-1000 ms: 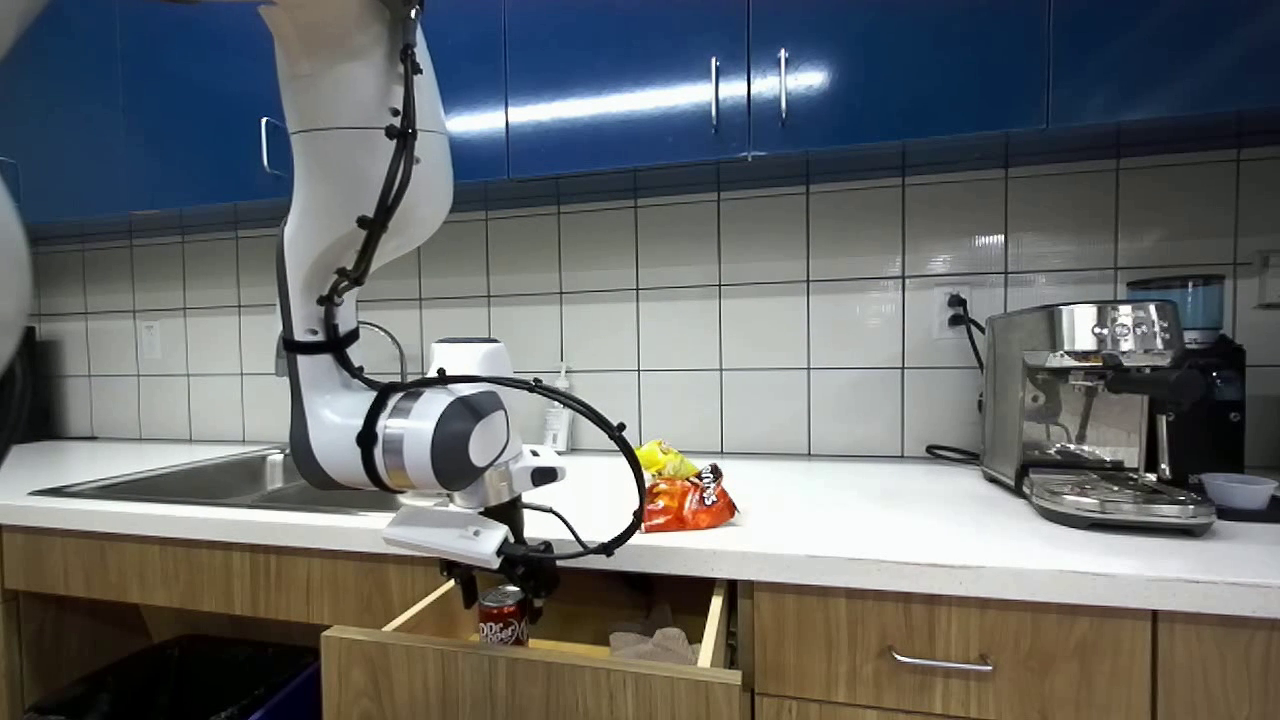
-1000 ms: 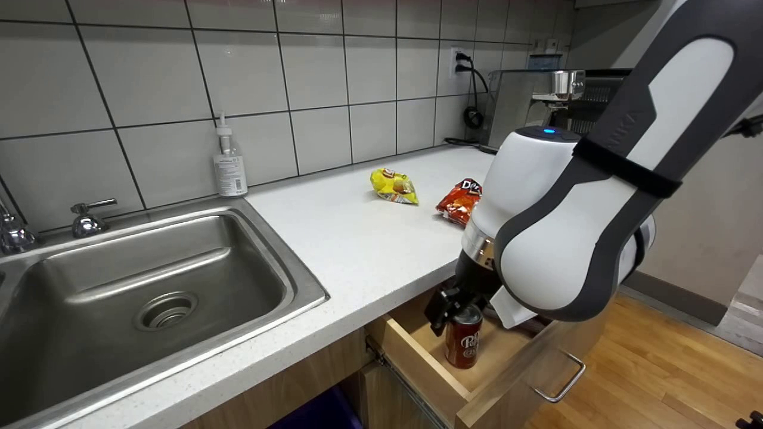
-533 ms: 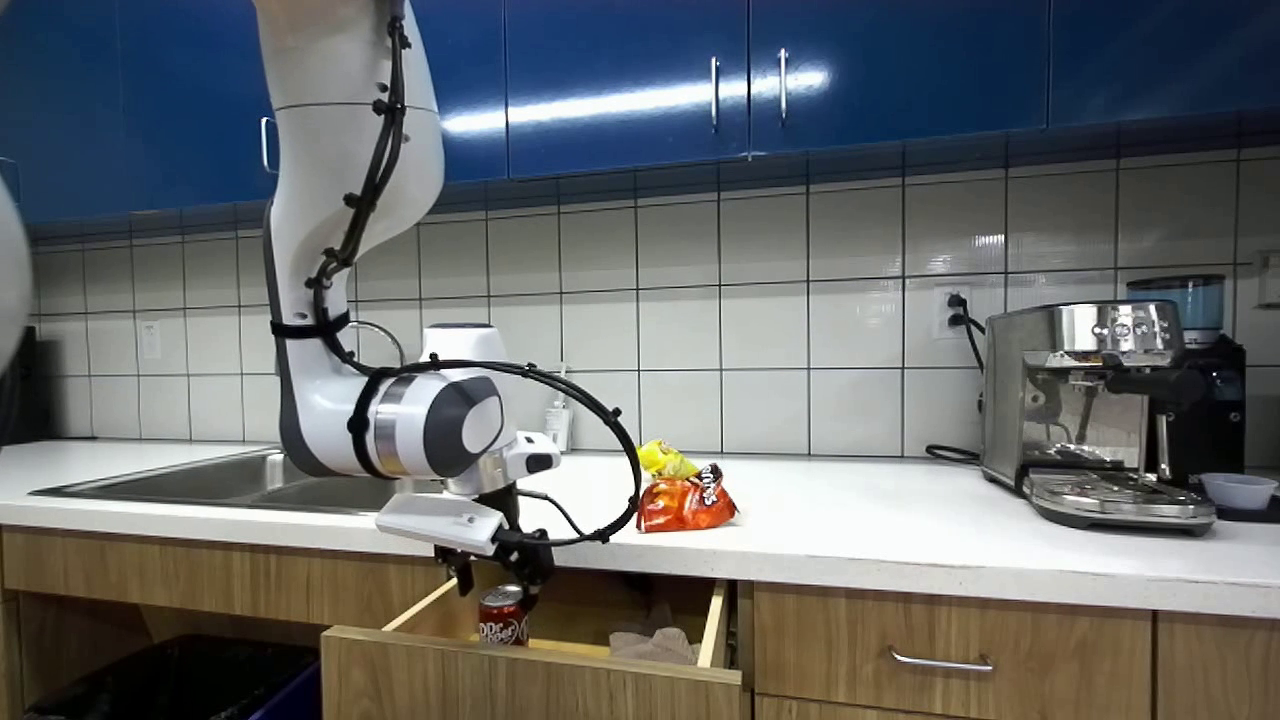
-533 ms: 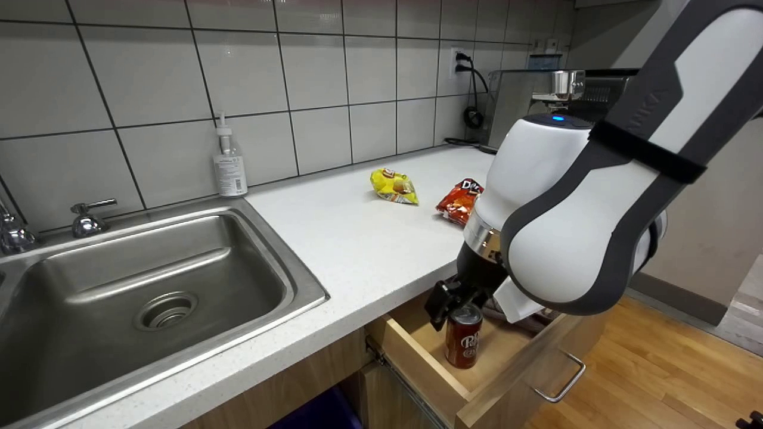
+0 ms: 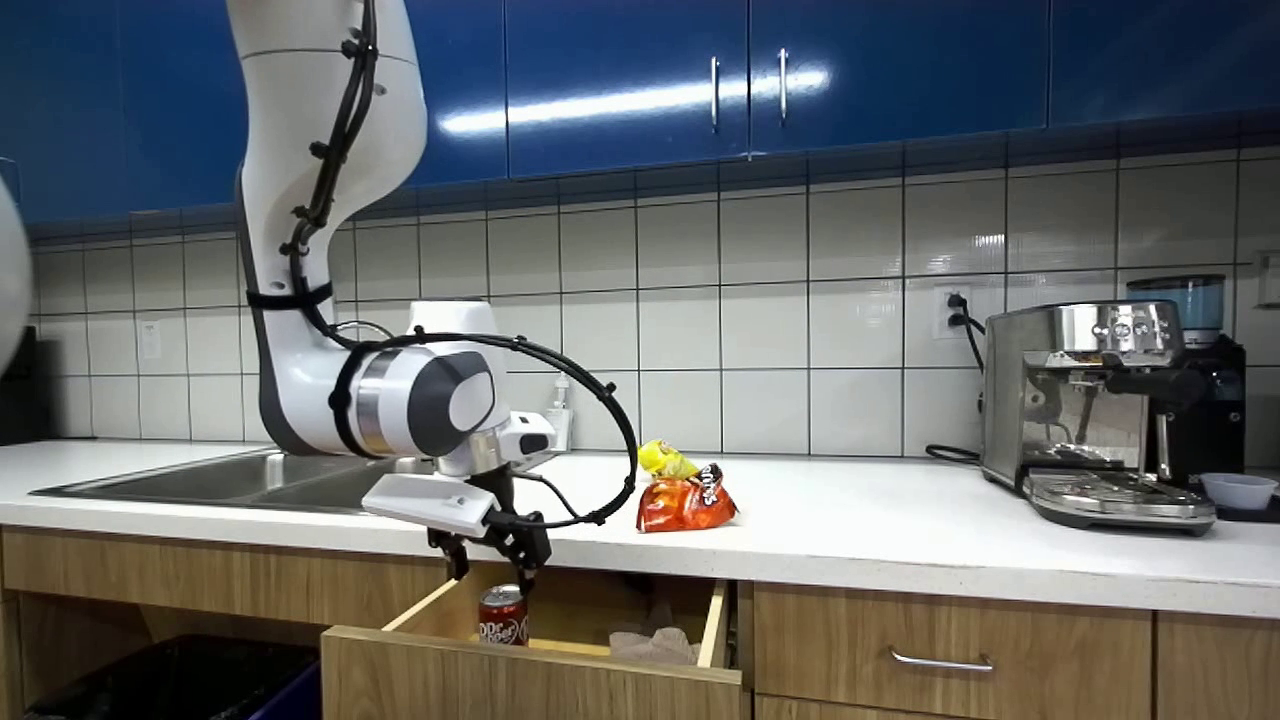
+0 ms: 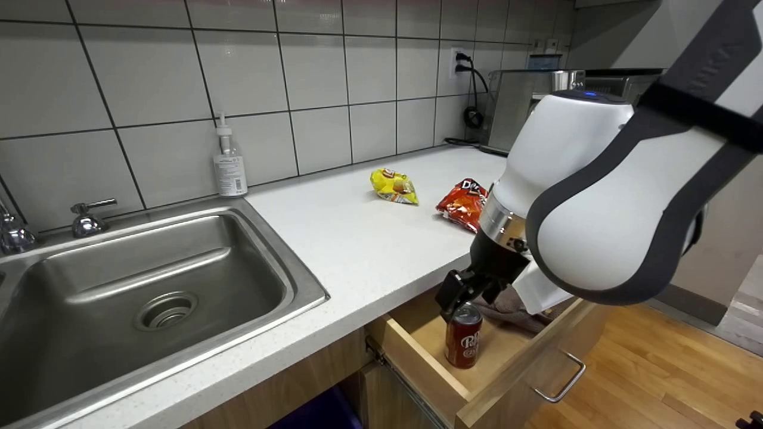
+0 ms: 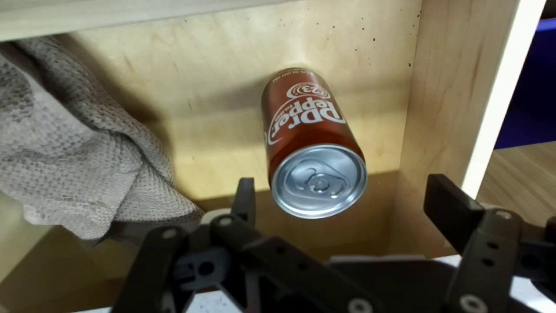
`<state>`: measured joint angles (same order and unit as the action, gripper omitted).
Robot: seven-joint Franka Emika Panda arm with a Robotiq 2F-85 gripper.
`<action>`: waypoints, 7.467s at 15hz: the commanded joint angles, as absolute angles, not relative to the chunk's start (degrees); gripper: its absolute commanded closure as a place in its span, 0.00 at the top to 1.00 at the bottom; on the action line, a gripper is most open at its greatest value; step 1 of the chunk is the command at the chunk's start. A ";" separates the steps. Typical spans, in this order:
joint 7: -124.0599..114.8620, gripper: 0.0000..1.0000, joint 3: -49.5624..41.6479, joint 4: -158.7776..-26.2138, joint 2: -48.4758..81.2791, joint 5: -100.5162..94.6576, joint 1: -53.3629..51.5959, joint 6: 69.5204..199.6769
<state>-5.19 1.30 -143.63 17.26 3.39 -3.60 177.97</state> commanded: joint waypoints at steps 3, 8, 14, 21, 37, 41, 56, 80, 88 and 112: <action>-6.25 1.00 1.34 -148.95 10.27 4.81 -3.11 178.12; -5.44 1.00 1.37 -146.43 13.72 4.04 -3.39 177.73; -5.44 1.00 1.37 -146.42 13.80 4.04 -3.39 177.73; -5.57 1.00 0.19 -147.79 12.60 2.92 -4.56 178.56; -3.15 1.00 2.35 -159.68 0.75 4.05 -4.11 178.73; 0.52 1.00 5.39 -160.18 -1.88 11.57 -4.13 176.80; 21.28 1.00 -1.66 -159.57 -6.75 27.37 -4.82 161.27; 10.15 1.00 -0.21 -158.92 -0.88 10.93 -4.16 158.37; 0.15 1.00 -0.55 -158.90 1.60 0.71 -3.77 161.06; -8.34 1.00 -4.14 -158.73 7.08 -8.20 -3.75 168.76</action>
